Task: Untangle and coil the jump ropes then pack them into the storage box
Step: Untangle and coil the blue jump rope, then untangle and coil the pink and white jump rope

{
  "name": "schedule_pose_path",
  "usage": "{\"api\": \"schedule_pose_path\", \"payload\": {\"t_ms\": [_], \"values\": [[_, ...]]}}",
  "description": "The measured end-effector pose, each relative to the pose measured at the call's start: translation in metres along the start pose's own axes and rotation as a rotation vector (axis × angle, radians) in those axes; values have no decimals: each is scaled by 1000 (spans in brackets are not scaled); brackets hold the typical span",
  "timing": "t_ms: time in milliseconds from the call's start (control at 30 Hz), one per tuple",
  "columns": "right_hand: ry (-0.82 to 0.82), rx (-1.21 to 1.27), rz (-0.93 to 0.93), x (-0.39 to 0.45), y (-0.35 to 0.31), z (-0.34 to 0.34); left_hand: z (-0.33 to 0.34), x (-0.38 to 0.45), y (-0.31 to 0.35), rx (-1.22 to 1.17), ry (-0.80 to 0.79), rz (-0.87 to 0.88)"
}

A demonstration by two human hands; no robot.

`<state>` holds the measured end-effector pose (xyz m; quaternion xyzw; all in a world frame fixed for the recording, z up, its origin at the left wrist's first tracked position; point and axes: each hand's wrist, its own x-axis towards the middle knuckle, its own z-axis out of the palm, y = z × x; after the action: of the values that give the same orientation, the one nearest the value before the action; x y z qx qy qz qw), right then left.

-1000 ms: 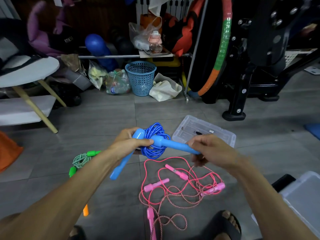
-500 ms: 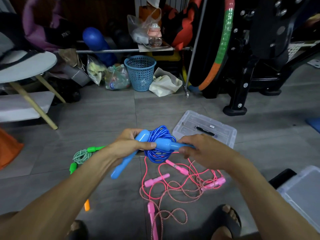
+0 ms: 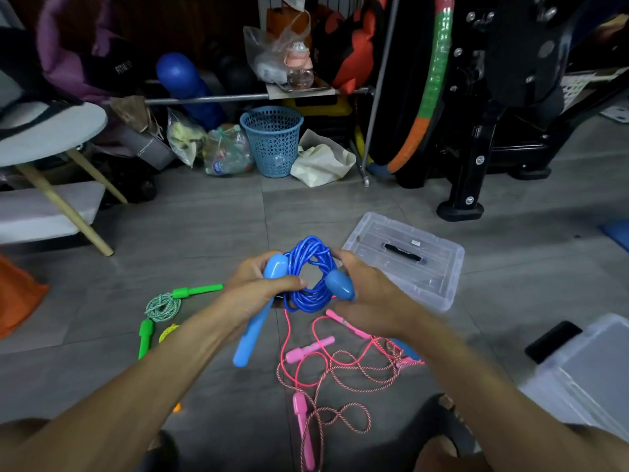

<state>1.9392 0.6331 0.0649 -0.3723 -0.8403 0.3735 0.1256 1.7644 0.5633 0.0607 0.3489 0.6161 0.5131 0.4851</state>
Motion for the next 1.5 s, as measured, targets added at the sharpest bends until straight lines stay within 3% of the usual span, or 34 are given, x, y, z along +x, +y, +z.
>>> {"api": "schedule_pose_path", "payload": {"t_ms": [100,233,300,467,633,767,967,1133,1267,1500], "values": [[84,-174,3,-1,-2,1,-3,-2,0,-94,124,-10],[27,-26,-209,-4,-4,-18,-23,-5,1,-135,185,-53],[31,11,-218,-2,-4,-21,-28,-9,0,-127,164,-43],[-15,312,22,11,-10,15,-38,-28,-16,-189,55,-58],[-92,580,218,38,-28,87,-75,-43,-58,-265,179,-146],[-132,540,356,69,-27,138,-109,-33,-99,19,407,-134],[-62,381,455,113,10,215,-132,-1,-191,370,432,-197],[-68,298,586,150,50,296,-154,31,-267,353,590,-379],[-129,166,573,179,74,356,-180,50,-329,390,692,-426],[-142,-7,420,219,94,434,-210,65,-390,629,694,-435]]}}
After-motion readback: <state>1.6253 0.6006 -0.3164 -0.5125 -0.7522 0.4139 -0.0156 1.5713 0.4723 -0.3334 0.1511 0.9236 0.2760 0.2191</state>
